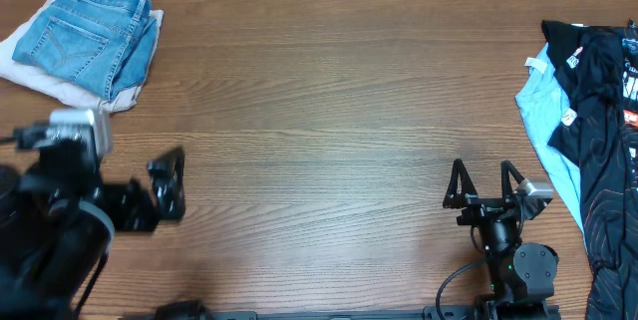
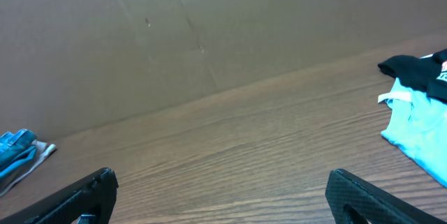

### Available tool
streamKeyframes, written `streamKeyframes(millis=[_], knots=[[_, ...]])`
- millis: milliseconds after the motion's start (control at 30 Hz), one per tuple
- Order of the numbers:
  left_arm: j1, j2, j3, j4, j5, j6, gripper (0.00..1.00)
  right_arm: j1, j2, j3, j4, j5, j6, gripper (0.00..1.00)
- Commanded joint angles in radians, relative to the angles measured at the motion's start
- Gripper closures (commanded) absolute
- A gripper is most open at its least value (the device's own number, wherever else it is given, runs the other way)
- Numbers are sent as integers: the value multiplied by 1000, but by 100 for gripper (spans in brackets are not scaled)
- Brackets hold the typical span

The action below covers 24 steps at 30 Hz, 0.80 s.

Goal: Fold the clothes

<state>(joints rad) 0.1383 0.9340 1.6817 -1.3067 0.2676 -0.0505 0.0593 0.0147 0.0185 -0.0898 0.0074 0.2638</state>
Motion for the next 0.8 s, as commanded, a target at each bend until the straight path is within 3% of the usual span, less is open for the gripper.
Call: streamKeyframes(millis=[0,200,433,600,767], knots=[[-50,-64,-283,236,-71,-112,0,-2,-12,-11,6,-2,-6,0],[-91,-194,-814,778,-63,-171,0,-2,-12,-11,6,-2,-6,0],[-111,-297,-1233,1238,-58,-175,0,-2,-12,-11,6,-2,-6,0],[-111,-405,-1413,1411,-117,-175,0,-2,-12,-11,6,-2,-6,0],[-111,-554,-1524,1457,-170,-174,0,-2,-12,-11,6,-2,-6,0]])
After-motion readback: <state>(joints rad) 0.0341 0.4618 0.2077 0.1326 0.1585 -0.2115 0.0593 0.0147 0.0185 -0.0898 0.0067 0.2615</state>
